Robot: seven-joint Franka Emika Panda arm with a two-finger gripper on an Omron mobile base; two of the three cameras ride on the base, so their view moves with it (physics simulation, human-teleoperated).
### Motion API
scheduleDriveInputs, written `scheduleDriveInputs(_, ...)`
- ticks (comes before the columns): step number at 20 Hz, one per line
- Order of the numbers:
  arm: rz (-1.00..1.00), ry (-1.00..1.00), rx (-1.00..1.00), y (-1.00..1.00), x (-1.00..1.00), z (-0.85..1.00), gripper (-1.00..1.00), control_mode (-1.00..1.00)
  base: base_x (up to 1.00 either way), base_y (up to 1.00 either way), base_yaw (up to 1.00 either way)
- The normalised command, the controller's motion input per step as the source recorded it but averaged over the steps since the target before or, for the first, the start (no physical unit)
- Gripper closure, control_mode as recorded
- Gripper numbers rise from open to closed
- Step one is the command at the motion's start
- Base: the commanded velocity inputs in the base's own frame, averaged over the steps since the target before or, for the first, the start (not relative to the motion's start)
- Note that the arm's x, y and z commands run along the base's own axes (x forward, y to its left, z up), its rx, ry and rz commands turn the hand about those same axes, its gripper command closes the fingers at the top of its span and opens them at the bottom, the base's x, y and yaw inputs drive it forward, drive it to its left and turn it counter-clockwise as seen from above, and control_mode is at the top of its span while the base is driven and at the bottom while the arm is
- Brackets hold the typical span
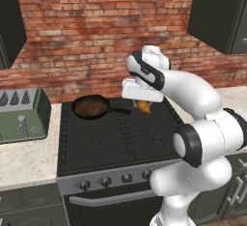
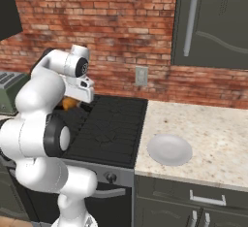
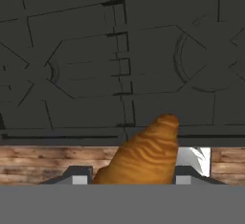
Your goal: Pick the croissant and place it on the pan. Then turn on the stove to warm the croissant.
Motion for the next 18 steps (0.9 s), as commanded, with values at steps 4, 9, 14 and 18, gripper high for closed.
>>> scheduleDriveInputs(4, 0.0, -0.06, 0.03, 0.29, 0.45, 0.0, 1.0, -1.0, 0.0, 0.0, 0.0)
scheduleDriveInputs(9, 0.0, -0.05, 0.0, 0.28, 0.41, 0.0, 1.0, -1.0, 0.0, 0.0, 0.0)
scheduleDriveInputs(14, 0.0, -0.21, 0.0, 0.19, 0.17, 0.0, 1.0, -1.0, 0.0, 0.0, 0.0)
scheduleDriveInputs(18, 0.0, -0.34, 0.0, 0.13, 0.02, -0.03, 1.0, -1.0, 0.0, 0.0, 0.0)
